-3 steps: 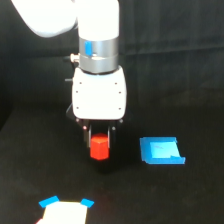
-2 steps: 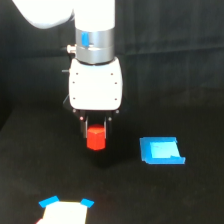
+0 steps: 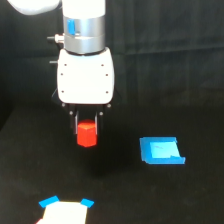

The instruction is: Pick up the red object from the table

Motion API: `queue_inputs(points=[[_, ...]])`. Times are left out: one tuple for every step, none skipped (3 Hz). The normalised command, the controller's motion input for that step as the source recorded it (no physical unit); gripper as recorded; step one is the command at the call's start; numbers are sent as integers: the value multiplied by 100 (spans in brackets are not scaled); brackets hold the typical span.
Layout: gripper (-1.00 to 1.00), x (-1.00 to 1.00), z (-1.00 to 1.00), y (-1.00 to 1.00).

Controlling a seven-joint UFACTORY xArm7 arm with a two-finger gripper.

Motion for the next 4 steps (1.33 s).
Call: queue_inputs(points=[[-100, 45, 90, -22], [-100, 31, 63, -28], [-100, 26, 98, -53], [-72, 6, 93, -26]])
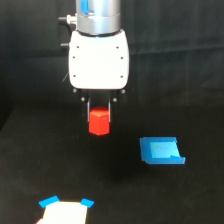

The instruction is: Pick up the red object from the table

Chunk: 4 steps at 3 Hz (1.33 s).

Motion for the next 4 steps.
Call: queue_inputs(points=[[-100, -6, -7, -9], [-100, -33, 1, 36], [-100, -44, -33, -75], [-100, -33, 2, -35]])
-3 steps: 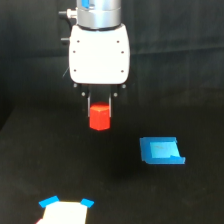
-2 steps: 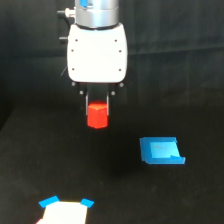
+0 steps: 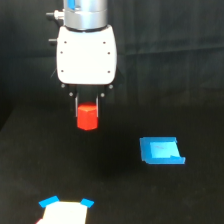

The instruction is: Pick up the red object from the table

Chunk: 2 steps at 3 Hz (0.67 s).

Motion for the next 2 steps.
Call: queue_inputs(points=[[-100, 45, 38, -36], [-100, 11, 80, -18]])
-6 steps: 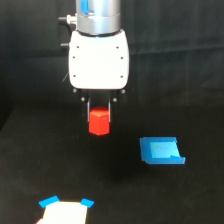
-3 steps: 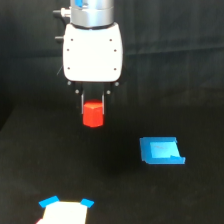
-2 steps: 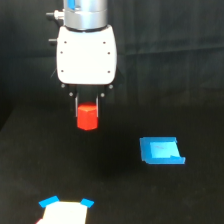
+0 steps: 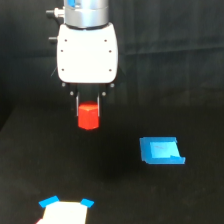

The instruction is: Pick up the red object from the table

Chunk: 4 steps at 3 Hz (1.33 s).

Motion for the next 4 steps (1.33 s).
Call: queue_inputs(points=[[-95, 21, 73, -42], [-100, -47, 4, -84], [-100, 23, -19, -3], [-73, -39, 45, -97]])
